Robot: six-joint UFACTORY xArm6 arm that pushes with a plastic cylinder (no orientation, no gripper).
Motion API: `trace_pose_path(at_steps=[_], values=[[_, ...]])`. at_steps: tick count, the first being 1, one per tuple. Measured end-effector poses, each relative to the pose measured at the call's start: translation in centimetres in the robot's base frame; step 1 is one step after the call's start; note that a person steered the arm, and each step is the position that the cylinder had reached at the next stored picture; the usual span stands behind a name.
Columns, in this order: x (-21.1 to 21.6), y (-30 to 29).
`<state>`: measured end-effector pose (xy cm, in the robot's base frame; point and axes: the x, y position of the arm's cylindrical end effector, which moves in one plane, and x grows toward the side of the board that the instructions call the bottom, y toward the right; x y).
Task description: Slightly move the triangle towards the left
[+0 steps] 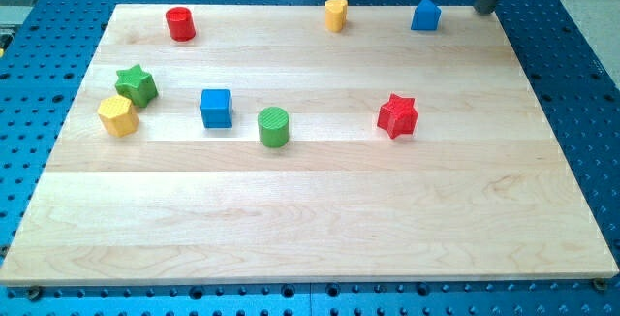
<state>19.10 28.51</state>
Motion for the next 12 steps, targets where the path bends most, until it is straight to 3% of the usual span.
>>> trace_pose_path(at_steps=[4, 12], values=[[0.0, -5.6], [0.1, -7.3]])
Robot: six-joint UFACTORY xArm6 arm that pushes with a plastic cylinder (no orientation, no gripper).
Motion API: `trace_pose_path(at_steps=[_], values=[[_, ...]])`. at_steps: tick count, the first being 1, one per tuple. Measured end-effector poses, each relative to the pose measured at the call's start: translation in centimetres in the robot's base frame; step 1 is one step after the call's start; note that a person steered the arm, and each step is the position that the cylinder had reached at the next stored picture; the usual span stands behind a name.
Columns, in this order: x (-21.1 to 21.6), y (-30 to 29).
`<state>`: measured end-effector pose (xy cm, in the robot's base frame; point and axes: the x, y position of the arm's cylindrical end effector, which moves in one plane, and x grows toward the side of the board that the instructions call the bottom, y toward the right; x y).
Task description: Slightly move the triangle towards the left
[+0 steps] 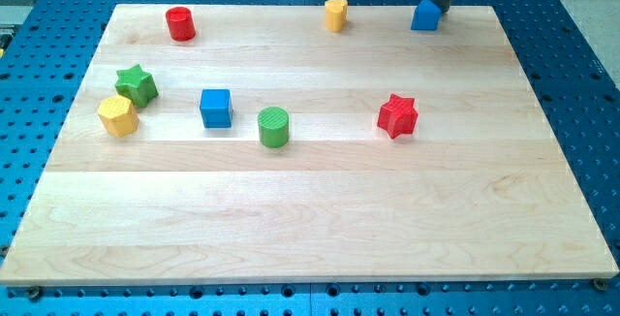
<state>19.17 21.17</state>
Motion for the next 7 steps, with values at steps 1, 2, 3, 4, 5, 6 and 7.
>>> trace_pose_path(at_steps=[1, 2, 3, 4, 5, 6, 7], values=[[0.0, -0.2], [0.0, -0.4], [0.0, -0.6], [0.0, -0.8], [0.0, -1.2], [0.0, -1.4], [0.0, -1.7]])
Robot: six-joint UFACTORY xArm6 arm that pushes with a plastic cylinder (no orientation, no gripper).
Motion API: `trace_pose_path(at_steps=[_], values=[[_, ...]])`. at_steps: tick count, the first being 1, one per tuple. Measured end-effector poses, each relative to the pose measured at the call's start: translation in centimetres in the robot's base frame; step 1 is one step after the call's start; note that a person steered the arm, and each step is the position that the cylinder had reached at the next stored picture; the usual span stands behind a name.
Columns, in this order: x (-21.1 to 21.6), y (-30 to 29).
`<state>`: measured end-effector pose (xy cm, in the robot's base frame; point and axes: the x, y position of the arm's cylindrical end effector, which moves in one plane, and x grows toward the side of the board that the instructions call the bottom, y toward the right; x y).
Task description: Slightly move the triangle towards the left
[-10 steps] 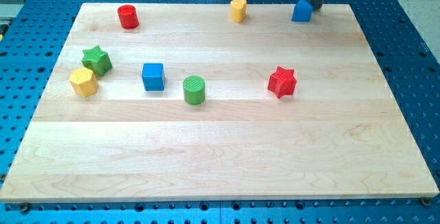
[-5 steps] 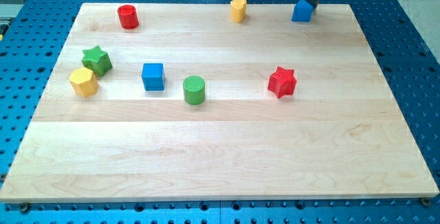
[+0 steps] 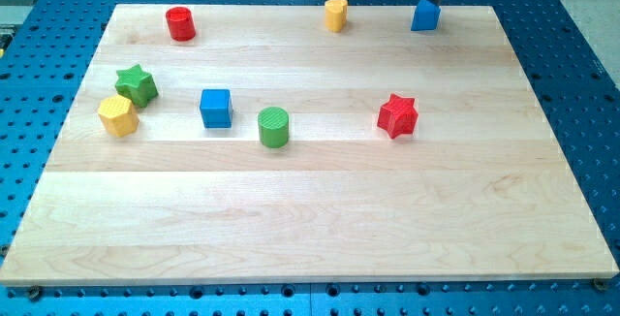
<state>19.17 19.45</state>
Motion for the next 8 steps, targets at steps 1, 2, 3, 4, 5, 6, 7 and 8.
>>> trace_pose_path(at_steps=[1, 2, 3, 4, 5, 6, 7, 8], values=[[0.0, -0.2], [0.0, -0.5], [0.0, -0.6], [0.0, -0.9], [0.0, -1.2], [-0.1, -1.5], [-0.1, -1.9], [0.0, -2.2]])
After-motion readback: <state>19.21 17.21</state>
